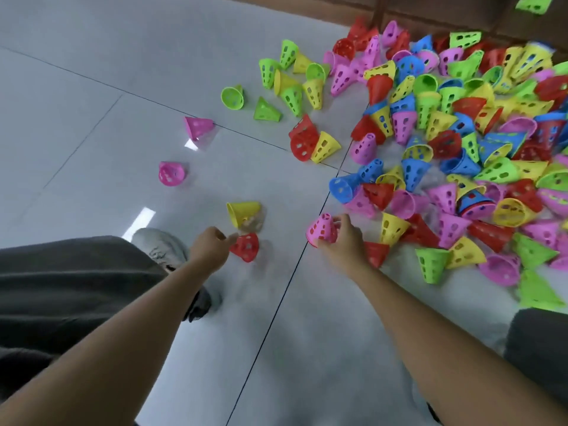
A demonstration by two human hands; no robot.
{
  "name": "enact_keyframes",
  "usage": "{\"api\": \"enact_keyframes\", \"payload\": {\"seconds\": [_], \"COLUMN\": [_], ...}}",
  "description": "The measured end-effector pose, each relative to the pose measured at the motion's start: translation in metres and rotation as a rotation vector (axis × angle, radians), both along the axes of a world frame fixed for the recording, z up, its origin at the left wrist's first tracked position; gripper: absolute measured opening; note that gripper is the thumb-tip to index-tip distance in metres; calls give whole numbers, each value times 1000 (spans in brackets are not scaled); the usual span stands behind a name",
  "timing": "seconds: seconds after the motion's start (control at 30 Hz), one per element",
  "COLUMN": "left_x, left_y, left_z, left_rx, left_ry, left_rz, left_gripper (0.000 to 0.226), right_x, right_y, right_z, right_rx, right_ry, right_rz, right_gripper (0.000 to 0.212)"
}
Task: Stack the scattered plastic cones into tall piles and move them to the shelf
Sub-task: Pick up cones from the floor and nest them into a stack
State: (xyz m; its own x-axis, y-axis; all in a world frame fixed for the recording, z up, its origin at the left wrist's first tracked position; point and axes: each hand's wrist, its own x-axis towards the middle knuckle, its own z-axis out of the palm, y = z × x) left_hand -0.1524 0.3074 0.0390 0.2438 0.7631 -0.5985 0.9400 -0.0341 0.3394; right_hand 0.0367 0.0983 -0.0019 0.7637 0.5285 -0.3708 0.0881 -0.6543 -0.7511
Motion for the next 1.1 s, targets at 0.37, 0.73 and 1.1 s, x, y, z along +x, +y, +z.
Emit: {"api": "enact_keyframes", "payload": {"seconds": [0.37,0.73,1.1], "left_x": [11,47,126], "left_y": [9,-3,-24], "left_z": [-31,-44,25], "left_rx": [-596,-615,-206], "left_ry": [-123,-181,-287], "left_rz": [442,313,-784], "left_gripper": [39,48,46], "right_x": [-33,-27,20], "right_y": [18,-1,-36], "right_z": [-15,14,143], "right_rx": [-225,-372,-553], "right_ry": [-123,65,-17], "right_rz": [87,0,67], "right_gripper": [50,85,50]}}
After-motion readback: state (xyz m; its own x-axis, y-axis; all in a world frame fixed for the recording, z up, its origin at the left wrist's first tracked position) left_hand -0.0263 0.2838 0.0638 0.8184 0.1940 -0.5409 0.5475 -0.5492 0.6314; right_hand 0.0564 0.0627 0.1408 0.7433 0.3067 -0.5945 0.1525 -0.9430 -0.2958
